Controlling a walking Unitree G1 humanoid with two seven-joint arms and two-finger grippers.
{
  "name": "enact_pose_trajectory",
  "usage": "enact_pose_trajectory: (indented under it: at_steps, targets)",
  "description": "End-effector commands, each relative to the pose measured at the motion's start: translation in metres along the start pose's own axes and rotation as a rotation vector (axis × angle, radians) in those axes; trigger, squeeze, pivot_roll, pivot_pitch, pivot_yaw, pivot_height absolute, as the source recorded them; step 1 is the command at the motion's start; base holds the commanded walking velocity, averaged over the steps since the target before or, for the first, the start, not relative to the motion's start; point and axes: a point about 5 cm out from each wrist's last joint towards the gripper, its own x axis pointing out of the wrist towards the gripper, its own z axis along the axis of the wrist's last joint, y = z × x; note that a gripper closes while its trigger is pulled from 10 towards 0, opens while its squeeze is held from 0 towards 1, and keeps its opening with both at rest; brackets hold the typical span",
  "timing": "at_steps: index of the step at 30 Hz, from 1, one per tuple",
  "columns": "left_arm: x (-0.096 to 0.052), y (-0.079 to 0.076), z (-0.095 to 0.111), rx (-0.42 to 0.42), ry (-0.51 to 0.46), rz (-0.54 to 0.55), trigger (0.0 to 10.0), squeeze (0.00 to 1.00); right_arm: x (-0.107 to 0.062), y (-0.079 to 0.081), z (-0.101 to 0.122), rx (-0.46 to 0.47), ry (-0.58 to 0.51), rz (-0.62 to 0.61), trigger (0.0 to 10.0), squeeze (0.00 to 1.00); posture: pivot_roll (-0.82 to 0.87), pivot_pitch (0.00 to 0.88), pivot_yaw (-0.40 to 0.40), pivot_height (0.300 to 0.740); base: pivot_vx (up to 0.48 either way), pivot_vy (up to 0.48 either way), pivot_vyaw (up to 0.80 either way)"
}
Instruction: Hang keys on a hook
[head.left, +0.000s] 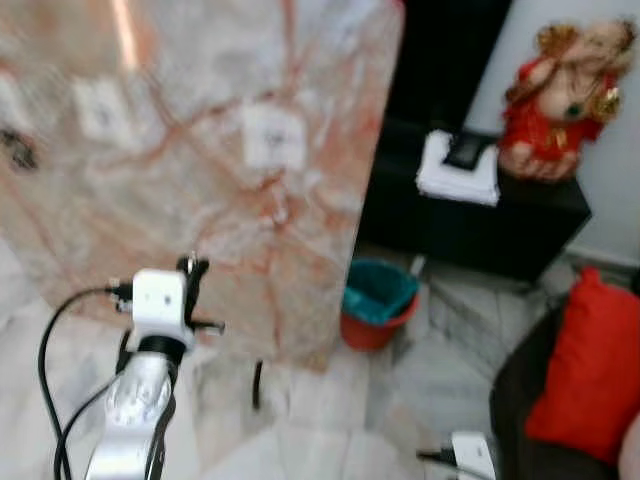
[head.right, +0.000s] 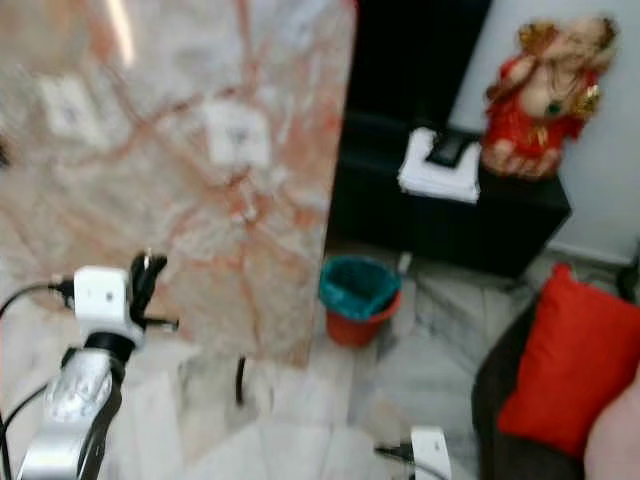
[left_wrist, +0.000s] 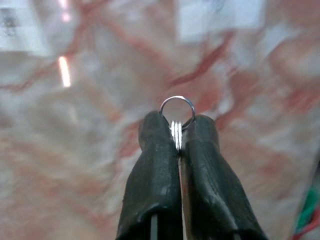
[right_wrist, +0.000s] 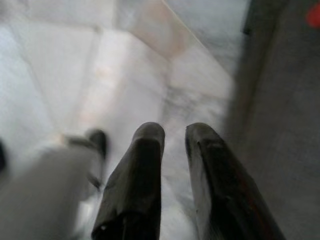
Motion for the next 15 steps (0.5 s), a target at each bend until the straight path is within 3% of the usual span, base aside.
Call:
enact_pose_trajectory:
  at_steps: [1,15]
  targets:
    - [-0.0034,0.0067,-0.0012,0.017,0.013,0.018,10.0,0.00,0.0007,0.0031,0.0144,-0.006,-0.040,0.009,10.0,0.00,0.05,0.000,-0.106,0.740,0.304,0.000,0.00]
    - [-0.0023,0.0042,-0.0001,0.014,0.011,0.002,10.0,0.00,0.0007,0.0021,0.0135,-0.005,-0.038,0.006,10.0,0.00,0.05,0.000,-0.108,0.740,0.302,0.000,0.00]
